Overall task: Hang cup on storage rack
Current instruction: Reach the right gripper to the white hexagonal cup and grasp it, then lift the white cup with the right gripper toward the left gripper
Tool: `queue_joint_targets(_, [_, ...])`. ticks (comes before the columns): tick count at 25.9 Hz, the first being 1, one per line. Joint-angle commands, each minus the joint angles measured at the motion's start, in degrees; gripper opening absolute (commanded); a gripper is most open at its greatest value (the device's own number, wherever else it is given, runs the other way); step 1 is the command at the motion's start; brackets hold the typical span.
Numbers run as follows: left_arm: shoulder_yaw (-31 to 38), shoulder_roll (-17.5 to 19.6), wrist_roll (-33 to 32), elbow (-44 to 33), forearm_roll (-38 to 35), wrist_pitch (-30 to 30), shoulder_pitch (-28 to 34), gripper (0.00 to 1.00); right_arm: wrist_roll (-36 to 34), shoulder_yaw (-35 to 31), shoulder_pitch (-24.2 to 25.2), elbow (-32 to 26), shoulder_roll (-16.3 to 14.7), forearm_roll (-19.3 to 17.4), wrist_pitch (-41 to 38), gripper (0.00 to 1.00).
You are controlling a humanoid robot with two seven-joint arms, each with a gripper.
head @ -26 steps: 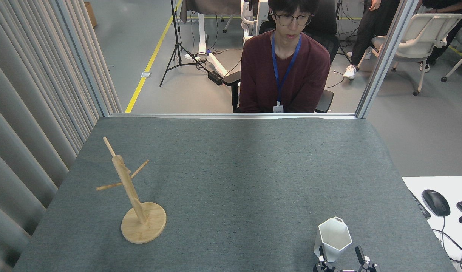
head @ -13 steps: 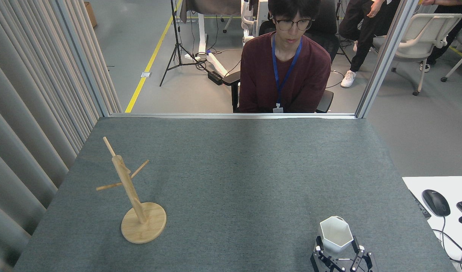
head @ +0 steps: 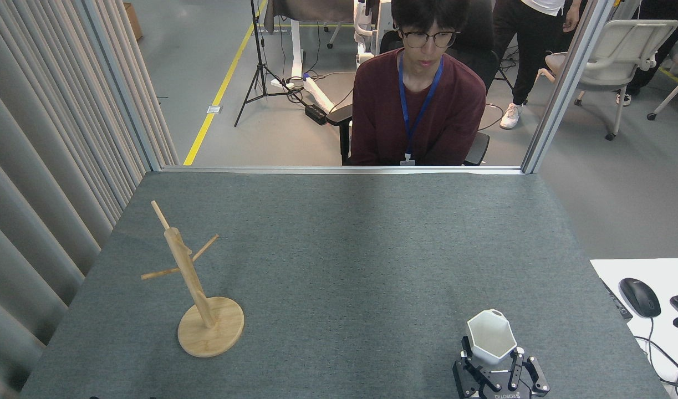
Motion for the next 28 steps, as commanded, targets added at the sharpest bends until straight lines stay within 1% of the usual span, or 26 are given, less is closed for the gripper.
queue_joint_targets(1, [-2.37,-0.47,0.27,-0.19,-0.49,-0.16,-1.93,0.99,0.05,-0.17,0.19,-6.85,0.45,-0.21,-0.15,0.36])
queue_joint_targets(2, [-4.57,-0.73,0.36,-0.02,-1.63,-0.16,-3.16,0.99,0.14,0.27,0.37,-9.14,1.16,-0.21,-0.15,0.36])
queue_joint_targets(4, [-8.88,-1.34,0.36,1.04,-7.08,0.02,-5.80,0.99,0.23,1.94,0.72,-12.47,4.41,0.40,-0.15,0.36])
queue_joint_targets(6, [-12.13,-4.07,0.36,2.62,-12.62,-0.07,-8.17,0.99,0.23,6.78,1.16,-13.97,7.49,2.16,0.03,0.36])
queue_joint_targets(8, [-14.33,-6.09,0.27,3.32,-16.57,-0.33,-10.72,0.99,0.05,11.08,1.68,-15.29,8.72,4.88,0.12,0.36])
queue_joint_targets(11, [-19.16,-7.32,-0.34,3.41,-20.53,-0.24,-12.57,0.99,-0.04,15.57,2.74,-15.73,10.56,8.05,1.79,0.36])
queue_joint_targets(15, [-23.56,-7.58,-0.43,3.32,-24.66,-0.07,-12.83,0.99,-0.12,21.02,2.74,-14.58,10.83,9.81,4.69,0.36])
queue_joint_targets(19, [-26.37,-7.41,-0.43,2.00,-26.33,0.02,-12.83,0.99,-0.12,21.63,2.48,-12.74,11.00,10.95,5.13,0.36])
queue_joint_targets(23, [-28.92,-7.58,-0.52,2.00,-27.65,0.99,-12.83,0.99,-0.12,23.48,2.56,-12.56,11.00,11.12,5.13,0.36])
queue_joint_targets(26, [-30.24,-7.67,-0.60,2.27,-27.74,1.16,-13.09,0.99,-0.30,24.62,2.56,-12.56,11.00,12.27,5.48,0.36])
queue_joint_targets(28, [-30.59,-7.76,-0.52,2.44,-28.00,1.25,-13.53,0.99,-1.00,26.02,2.74,-12.56,11.09,12.27,5.66,0.36])
